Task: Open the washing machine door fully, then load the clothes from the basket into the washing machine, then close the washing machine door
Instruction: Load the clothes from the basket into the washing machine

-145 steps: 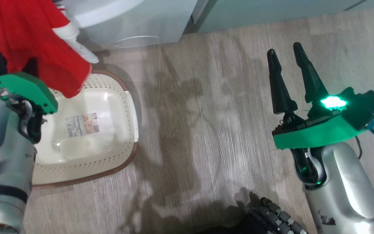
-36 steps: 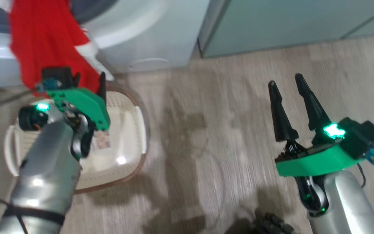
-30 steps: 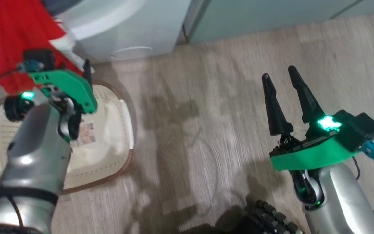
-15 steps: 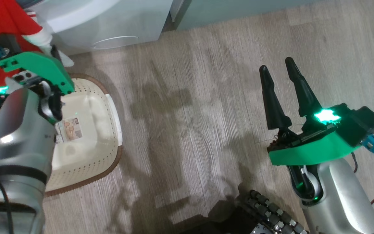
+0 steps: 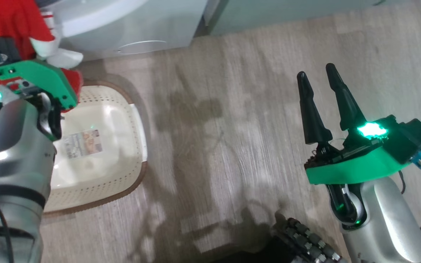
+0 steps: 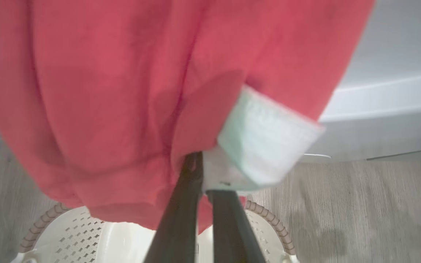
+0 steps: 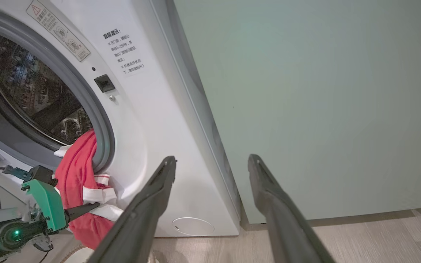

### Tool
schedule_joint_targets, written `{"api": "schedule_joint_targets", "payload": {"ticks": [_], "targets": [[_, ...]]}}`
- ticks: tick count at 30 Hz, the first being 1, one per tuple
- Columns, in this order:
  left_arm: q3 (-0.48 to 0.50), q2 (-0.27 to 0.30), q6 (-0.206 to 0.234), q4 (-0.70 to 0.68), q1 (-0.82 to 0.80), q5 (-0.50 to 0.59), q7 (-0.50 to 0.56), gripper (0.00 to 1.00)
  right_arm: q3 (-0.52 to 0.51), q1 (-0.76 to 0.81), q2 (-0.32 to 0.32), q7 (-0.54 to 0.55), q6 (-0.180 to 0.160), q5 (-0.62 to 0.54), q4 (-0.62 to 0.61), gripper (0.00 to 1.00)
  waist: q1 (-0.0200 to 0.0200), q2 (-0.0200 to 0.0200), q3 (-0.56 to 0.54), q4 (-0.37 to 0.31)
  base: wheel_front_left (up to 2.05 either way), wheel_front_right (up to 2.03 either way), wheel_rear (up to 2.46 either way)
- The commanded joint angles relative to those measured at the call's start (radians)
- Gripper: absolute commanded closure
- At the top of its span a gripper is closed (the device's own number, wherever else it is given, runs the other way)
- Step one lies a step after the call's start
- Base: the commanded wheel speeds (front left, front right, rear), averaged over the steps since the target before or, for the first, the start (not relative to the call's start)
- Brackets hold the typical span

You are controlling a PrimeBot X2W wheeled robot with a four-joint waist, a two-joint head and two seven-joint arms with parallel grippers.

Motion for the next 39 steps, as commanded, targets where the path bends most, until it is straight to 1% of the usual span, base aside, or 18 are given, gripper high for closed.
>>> {"api": "schedule_joint_targets", "payload": {"ticks": [1, 4, 6, 8, 11, 14, 17, 18, 19, 22, 25, 28, 30, 35, 39], "targets": [[0.007, 0.039, -0.007, -0.033, 0.016, 0.011, -0.011, 1.0, 0.015, 0.006, -0.002, -0.009, 0.0, 0.001, -0.03, 0.0, 0.0, 0.0, -0.012, 0.019, 0.0, 0.0, 0.0], [-0.012, 0.043, -0.019, -0.094, 0.036, 0.021, -0.003, 1.0, 0.004, 0.01, -0.002, -0.009, 0.0, -0.007, -0.03, 0.0, 0.0, 0.0, -0.023, 0.05, 0.0, 0.0, 0.0], [-0.024, 0.06, -0.016, -0.157, 0.047, 0.031, 0.015, 1.0, 0.001, 0.011, -0.002, -0.009, 0.0, -0.009, -0.029, 0.0, 0.0, 0.0, -0.028, 0.069, 0.0, 0.0, 0.0], [-0.031, 0.087, -0.008, -0.242, 0.057, 0.041, 0.038, 1.0, -0.001, 0.01, -0.002, -0.009, 0.0, -0.009, -0.029, 0.0, 0.0, 0.0, -0.031, 0.083, 0.0, 0.0, 0.0], [-0.038, 0.138, 0.001, -0.404, 0.073, 0.048, 0.115, 1.0, 0.002, 0.005, -0.002, -0.009, 0.0, -0.007, -0.029, 0.0, 0.0, 0.0, -0.033, 0.095, 0.0, 0.0, 0.0], [-0.029, 0.207, 0.016, -0.584, 0.086, 0.044, 0.223, 1.0, 0.011, -0.002, -0.002, -0.009, 0.0, -0.001, -0.03, 0.0, 0.0, 0.0, -0.028, 0.09, 0.0, 0.0, 0.0], [-0.009, 0.28, 0.033, -0.739, 0.083, 0.035, 0.341, 1.0, 0.021, -0.011, -0.002, -0.009, 0.0, 0.013, -0.033, 0.0, 0.0, 0.0, -0.018, 0.067, 0.0, 0.0, 0.0], [0.001, 0.299, 0.038, -0.778, 0.078, 0.027, 0.377, 1.0, 0.025, -0.013, -0.002, -0.009, 0.0, 0.018, -0.034, 0.0, 0.0, 0.0, -0.013, 0.057, 0.0, 0.0, 0.0], [0.001, 0.299, 0.038, -0.778, 0.078, 0.027, 0.377, 1.0, 0.025, -0.013, -0.002, -0.009, 0.0, 0.018, -0.034, 0.0, 0.0, 0.0, -0.013, 0.057, 0.0, 0.0, 0.0], [0.028, 0.357, 0.054, -0.849, 0.052, 0.015, 0.468, 1.0, 0.035, -0.021, -0.002, -0.009, 0.0, 0.036, -0.038, 0.0, 0.0, 0.0, 0.005, 0.019, 0.0, 0.0, 0.0], [0.052, 0.402, 0.057, -0.866, 0.004, 0.006, 0.523, 1.0, 0.043, -0.027, -0.002, -0.009, 0.0, 0.057, -0.044, 0.0, 0.0, 0.0, 0.027, -0.021, 0.0, 0.0, 0.0], [0.069, 0.436, 0.054, -0.848, -0.051, 0.008, 0.543, 1.0, 0.053, -0.031, -0.002, -0.009, 0.0, 0.08, -0.049, 0.0, 0.0, 0.0, 0.049, -0.056, 0.0, 0.0, 0.0], [0.083, 0.463, 0.055, -0.804, -0.102, 0.019, 0.534, 1.0, 0.066, -0.033, -0.002, -0.009, 0.0, 0.1, -0.053, 0.0, 0.0, 0.0, 0.068, -0.088, 0.0, 0.0, 0.0], [0.099, 0.501, 0.051, -0.715, -0.19, 0.046, 0.486, 1.0, 0.088, -0.039, -0.002, -0.009, 0.0, 0.125, -0.065, 0.0, 0.0, 0.0, 0.108, -0.13, 0.0, 0.0, 0.0], [0.103, 0.508, 0.052, -0.67, -0.268, 0.071, 0.415, 1.0, 0.103, -0.046, -0.002, -0.009, 0.0, 0.138, -0.076, 0.0, 0.0, 0.0, 0.141, -0.152, 0.0, 0.0, 0.0]]}}
